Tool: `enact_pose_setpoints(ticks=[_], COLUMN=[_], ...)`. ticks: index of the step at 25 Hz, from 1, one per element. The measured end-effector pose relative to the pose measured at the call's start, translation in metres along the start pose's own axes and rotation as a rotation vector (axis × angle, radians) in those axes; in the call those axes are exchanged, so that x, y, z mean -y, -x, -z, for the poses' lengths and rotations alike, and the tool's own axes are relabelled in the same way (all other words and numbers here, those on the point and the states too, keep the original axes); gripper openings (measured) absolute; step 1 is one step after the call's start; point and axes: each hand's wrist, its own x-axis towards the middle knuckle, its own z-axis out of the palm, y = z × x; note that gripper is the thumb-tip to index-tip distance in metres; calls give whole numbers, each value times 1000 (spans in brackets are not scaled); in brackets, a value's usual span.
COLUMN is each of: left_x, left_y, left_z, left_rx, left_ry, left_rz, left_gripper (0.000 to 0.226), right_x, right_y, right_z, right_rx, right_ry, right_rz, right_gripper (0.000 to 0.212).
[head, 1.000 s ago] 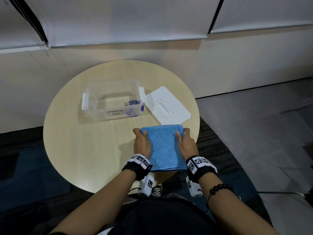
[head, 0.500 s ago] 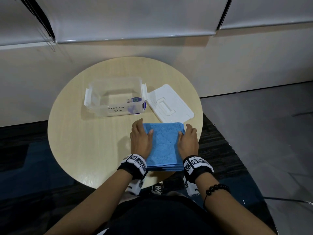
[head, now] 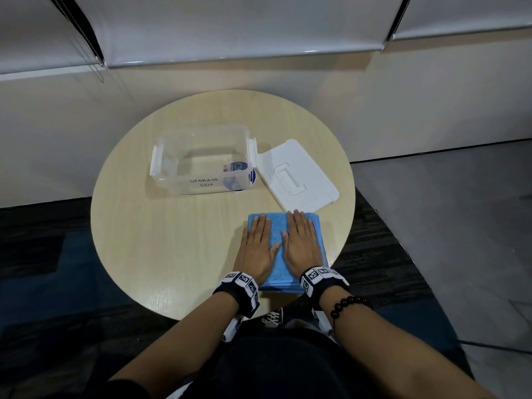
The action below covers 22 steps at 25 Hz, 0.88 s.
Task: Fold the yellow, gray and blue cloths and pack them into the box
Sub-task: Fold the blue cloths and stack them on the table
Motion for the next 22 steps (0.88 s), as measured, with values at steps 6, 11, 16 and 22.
enact_pose_setpoints(ticks=[6,11,16,22], left_x=[6,19,65,114], left_y=[-6,-7,-37,-84], left_z=[6,33,91,133], left_rx=[57,-90,-295,-12], left_ry=[3,117,144,-270], left_rz=[-6,-23,141,213], left_gripper=[70,59,44,70], right_x=[6,24,71,88], right_y=[-4,-14,-36,-36], right_z=[2,12,21,3], right_rx=[5,-56,-86,58], right_ry=[3,-100,-104,2], right_rz=[-3,-53,54,37], right_gripper=[56,50,48,49])
